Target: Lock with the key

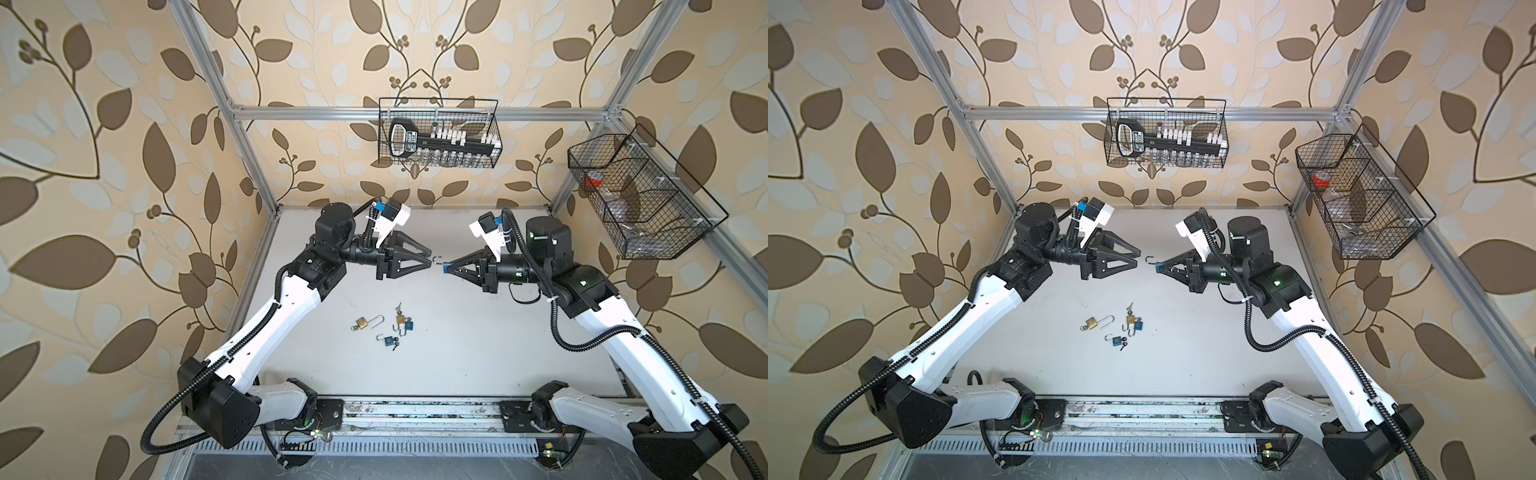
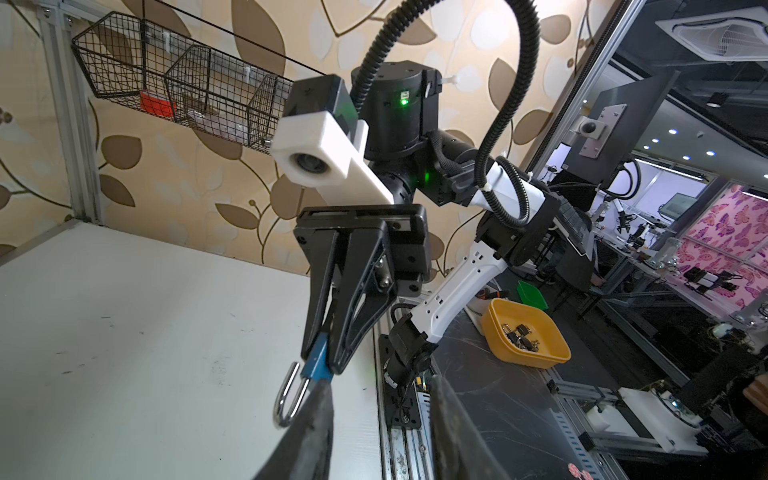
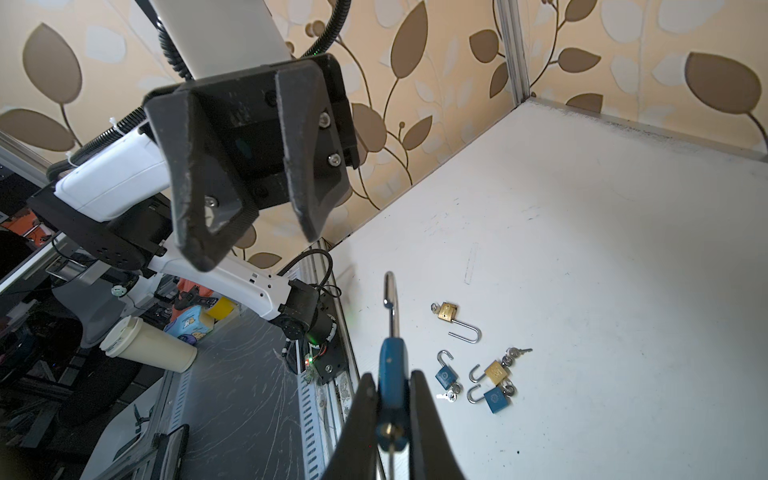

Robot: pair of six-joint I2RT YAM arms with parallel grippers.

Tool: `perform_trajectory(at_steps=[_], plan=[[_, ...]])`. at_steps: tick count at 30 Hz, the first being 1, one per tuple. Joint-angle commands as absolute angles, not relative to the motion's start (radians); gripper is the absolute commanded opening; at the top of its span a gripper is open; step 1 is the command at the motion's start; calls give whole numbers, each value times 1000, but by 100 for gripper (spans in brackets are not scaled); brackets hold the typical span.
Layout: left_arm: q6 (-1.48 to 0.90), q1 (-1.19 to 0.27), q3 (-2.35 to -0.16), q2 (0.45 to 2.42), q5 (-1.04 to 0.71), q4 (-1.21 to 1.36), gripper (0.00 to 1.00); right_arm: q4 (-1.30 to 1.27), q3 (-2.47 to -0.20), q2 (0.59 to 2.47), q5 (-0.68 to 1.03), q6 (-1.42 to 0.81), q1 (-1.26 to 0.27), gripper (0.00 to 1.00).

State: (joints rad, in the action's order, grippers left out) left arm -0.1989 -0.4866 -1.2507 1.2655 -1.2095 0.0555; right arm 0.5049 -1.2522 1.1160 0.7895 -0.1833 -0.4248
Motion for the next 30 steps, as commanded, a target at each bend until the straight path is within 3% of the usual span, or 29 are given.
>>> perform_trajectory(at_steps=[1,14,20,30], plan=[[-188,-511,-1294,1272,-1271,68,39,440,-1291,1117,859,-213,-422,0],[-157,-520,-1307,1281,-1248,18,42,391,-1270,1097,970,-224,-424,0],[-157,-522,-1305,1281,-1243,16,49,395,-1258,1094,1016,-217,-425,0],[-154,-525,-1310,1290,-1242,9,50,351,-1254,1081,1009,-220,-424,0]])
